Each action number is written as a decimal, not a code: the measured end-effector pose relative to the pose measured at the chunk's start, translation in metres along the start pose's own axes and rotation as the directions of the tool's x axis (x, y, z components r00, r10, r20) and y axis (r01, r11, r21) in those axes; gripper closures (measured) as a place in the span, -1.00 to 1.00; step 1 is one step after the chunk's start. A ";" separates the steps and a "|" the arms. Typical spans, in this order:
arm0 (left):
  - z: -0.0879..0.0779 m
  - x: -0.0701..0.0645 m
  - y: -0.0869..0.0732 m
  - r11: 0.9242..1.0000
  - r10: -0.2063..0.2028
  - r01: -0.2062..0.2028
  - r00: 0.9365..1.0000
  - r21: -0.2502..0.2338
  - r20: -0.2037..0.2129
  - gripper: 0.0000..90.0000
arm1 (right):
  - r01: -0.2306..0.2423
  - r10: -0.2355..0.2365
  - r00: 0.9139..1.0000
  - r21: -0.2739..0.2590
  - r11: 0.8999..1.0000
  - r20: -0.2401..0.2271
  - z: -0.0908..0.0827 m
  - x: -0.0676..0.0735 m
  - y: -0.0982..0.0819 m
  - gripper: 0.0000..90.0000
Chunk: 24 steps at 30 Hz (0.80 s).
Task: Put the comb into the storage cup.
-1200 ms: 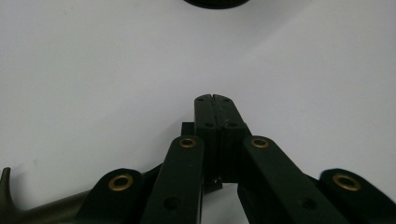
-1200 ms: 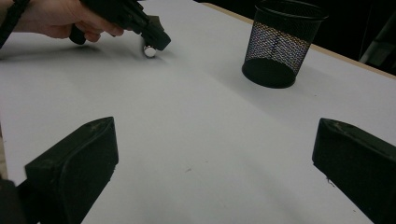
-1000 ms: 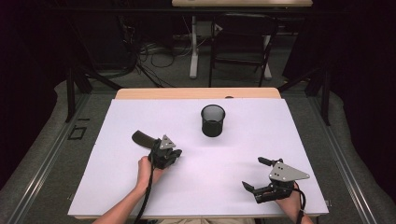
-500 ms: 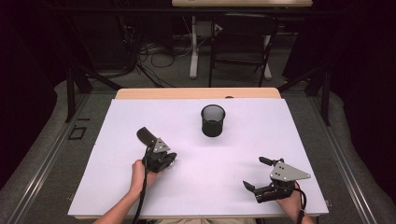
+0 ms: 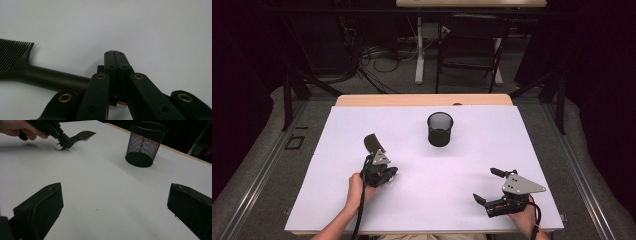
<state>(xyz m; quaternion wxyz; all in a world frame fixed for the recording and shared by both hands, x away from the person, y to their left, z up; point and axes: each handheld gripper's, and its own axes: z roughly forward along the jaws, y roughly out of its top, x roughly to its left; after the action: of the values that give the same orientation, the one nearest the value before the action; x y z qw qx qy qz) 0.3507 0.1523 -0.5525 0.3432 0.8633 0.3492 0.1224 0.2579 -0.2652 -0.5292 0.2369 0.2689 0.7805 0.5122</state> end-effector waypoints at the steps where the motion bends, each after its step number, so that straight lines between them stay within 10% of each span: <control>1: 0.000 0.001 0.000 1.000 -0.007 0.007 1.000 0.000 0.001 0.99 | 0.001 -0.001 1.000 0.000 1.000 0.000 0.000 0.000 0.000 -1.00; 24: -0.013 0.014 -0.004 0.996 -0.002 0.006 0.999 0.088 -0.046 1.00 | 0.003 -0.003 1.000 0.004 1.000 0.007 -0.001 -0.001 0.000 -1.00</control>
<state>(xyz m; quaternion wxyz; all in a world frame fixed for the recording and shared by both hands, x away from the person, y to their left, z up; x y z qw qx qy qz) 0.3525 0.1706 -0.5463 0.2970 0.8739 0.3639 0.1256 0.2579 -0.2661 -0.5291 0.2399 0.2702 0.7810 0.5094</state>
